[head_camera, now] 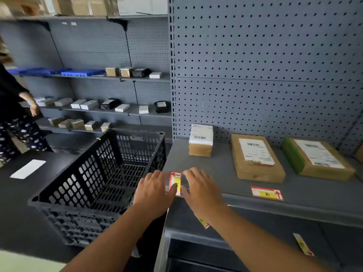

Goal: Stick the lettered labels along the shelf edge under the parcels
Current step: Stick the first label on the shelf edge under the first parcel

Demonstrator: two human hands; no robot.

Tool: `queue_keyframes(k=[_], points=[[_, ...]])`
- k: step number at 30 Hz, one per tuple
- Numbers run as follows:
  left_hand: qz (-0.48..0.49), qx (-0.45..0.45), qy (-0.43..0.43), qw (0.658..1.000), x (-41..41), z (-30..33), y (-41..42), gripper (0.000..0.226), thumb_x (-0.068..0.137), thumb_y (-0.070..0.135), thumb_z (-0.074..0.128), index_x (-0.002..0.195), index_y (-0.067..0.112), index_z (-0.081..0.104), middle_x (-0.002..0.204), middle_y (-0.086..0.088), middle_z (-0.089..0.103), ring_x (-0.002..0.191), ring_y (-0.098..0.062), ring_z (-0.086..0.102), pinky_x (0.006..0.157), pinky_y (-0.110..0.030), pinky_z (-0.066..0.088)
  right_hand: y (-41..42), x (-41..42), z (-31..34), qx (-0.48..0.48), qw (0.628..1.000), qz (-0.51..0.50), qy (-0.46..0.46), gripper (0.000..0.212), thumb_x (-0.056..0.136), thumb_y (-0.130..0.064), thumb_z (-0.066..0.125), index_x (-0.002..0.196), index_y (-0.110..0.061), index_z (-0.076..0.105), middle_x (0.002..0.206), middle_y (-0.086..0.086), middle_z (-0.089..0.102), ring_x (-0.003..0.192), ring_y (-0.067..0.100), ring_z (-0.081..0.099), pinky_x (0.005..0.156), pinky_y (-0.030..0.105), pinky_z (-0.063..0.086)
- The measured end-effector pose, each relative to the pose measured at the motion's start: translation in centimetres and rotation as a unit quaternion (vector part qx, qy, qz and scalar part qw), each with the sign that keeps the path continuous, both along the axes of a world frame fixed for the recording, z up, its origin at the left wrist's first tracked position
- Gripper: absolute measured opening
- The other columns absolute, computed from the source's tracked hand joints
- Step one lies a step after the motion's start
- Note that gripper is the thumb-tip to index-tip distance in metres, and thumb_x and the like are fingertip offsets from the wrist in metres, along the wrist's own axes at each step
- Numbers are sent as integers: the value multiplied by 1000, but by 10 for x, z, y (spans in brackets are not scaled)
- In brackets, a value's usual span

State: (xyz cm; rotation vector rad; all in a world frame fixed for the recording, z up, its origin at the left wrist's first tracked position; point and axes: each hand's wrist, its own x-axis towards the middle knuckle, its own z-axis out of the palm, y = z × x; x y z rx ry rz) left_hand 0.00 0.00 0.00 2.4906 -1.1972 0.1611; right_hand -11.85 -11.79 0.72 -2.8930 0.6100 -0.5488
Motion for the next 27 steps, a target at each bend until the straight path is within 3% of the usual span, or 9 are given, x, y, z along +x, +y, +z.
queue_keyframes(k=[7,12,16,19,22,27], points=[[-87,-67,18,994,12,-6,0,33,92,36,56,123,25,58,114,8,64,110,-18,57,95,-36,44,-13,15,-1,97,993,3,-66,35,98,-24,62,132,-19,54,125,-1,60,116,22,53,97,38,45],[-144,-72,1,987,15,-2,-2,30,90,31,56,118,26,61,111,11,67,107,-15,60,95,-41,47,-16,16,-5,105,992,15,-72,19,98,-20,62,117,-22,61,109,-1,66,99,24,55,87,39,45],[-137,-75,-2,988,18,0,-7,25,92,30,63,116,29,64,111,15,68,106,-13,60,95,-38,46,-21,9,-8,121,990,-10,-76,3,100,-26,60,103,-25,60,96,-1,63,91,20,52,79,42,51],[-145,-74,8,987,19,0,-12,19,91,34,67,110,32,66,107,17,69,103,-13,61,94,-37,45,-22,1,-4,144,983,0,-111,2,99,-27,62,99,-27,63,94,-6,65,91,17,54,77,38,52],[-162,-104,11,981,19,6,-19,18,92,47,62,97,32,69,90,13,69,87,-15,61,80,-38,46,-26,-11,6,214,960,-1,-183,4,98,-26,63,99,-29,66,94,-14,68,92,8,59,79,29,52],[-200,-98,-34,974,19,19,-28,12,89,42,69,95,33,71,85,15,69,85,-11,60,84,-33,40,-45,-38,5,162,979,-15,-120,3,96,-30,66,96,-32,63,92,-14,62,93,10,56,81,33,52]])
